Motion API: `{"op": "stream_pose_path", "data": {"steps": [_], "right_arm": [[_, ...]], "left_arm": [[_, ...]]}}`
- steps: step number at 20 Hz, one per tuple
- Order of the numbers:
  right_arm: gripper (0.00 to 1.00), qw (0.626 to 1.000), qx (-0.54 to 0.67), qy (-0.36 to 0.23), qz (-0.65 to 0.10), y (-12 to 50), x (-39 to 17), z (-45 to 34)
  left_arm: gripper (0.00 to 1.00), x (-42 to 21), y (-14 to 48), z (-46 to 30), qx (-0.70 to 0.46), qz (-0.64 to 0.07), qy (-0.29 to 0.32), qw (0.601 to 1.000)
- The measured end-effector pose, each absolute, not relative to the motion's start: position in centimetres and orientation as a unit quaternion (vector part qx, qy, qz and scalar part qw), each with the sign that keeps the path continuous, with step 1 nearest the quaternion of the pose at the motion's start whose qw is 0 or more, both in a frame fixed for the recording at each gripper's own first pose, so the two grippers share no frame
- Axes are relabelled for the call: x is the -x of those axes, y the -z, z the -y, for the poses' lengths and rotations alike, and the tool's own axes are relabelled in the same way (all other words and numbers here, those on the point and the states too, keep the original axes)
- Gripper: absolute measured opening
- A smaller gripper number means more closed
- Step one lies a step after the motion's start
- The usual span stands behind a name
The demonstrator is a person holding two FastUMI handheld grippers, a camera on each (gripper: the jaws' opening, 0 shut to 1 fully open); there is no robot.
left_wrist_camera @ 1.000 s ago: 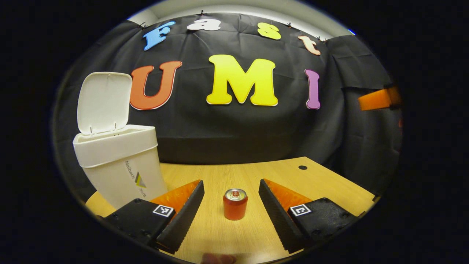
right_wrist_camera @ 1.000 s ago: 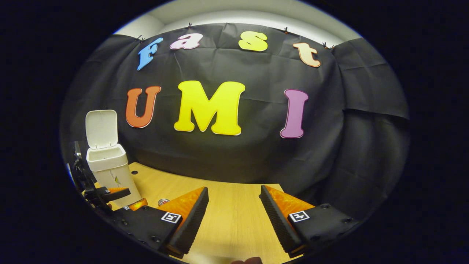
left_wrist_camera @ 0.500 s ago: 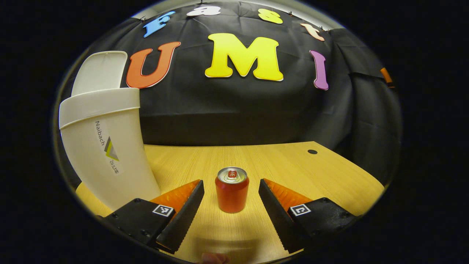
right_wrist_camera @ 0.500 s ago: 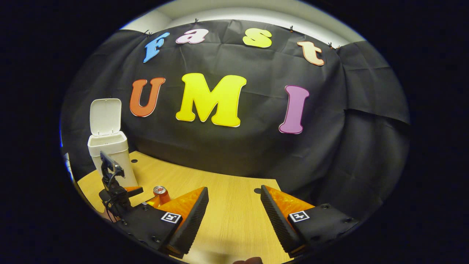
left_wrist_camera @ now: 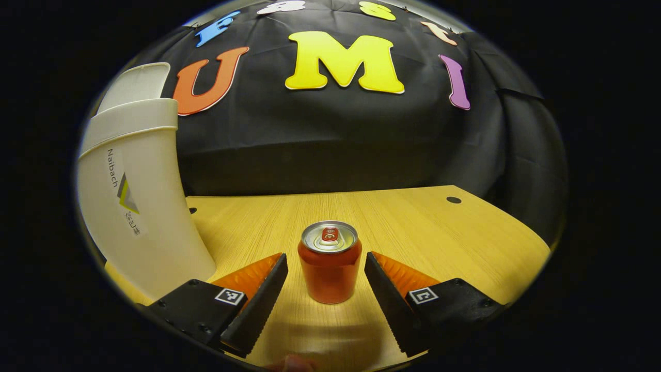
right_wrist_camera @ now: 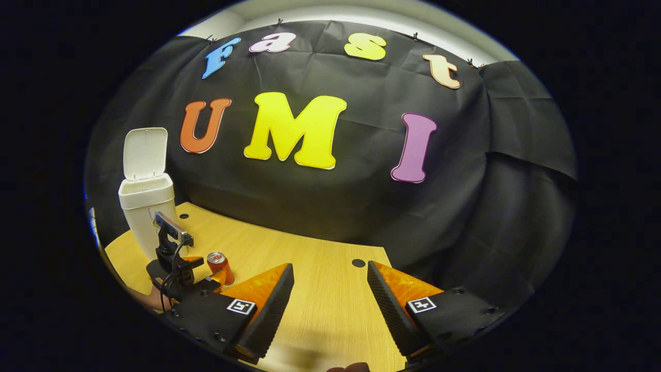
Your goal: Press the lid of the desktop garbage bin to open it, pick up the crumpled paper on the desktop and throw it into the bin, then pick up the pop can on the desktop and drop it into the bin, and finally close the garbage bin lid.
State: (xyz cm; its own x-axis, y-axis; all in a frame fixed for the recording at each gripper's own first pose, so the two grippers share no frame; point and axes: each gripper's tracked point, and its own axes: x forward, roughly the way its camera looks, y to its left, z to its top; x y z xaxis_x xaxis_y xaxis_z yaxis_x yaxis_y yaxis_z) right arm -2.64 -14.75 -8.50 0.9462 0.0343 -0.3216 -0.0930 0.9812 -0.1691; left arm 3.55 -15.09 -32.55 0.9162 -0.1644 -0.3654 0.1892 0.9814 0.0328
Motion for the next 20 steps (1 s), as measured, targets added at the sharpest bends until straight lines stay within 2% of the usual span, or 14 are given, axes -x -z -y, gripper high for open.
{"op": "stream_pose_path", "data": {"steps": [12, 13, 14, 20], "right_arm": [[0.9, 0.977, 0.083, -0.039, -0.193, 10.7, 1.0, 12.7], [0.91, 0.976, 0.084, -0.038, -0.195, 10.8, 1.2, 12.6], [0.91, 0.976, 0.087, -0.036, -0.194, 10.7, 1.3, 12.5], [0.91, 0.978, 0.082, -0.042, -0.187, 9.9, 2.0, 11.0]], "left_arm": [[0.99, -5.6, 35.0, 15.8, -0.054, -0.209, 0.109, 0.97], [0.93, -5.5, 35.0, 15.7, -0.054, -0.21, 0.111, 0.97], [0.88, -5.5, 34.8, 15.6, -0.054, -0.208, 0.111, 0.97], [0.86, -5.6, 28.4, 15.0, -0.034, -0.149, 0.114, 0.982]]}}
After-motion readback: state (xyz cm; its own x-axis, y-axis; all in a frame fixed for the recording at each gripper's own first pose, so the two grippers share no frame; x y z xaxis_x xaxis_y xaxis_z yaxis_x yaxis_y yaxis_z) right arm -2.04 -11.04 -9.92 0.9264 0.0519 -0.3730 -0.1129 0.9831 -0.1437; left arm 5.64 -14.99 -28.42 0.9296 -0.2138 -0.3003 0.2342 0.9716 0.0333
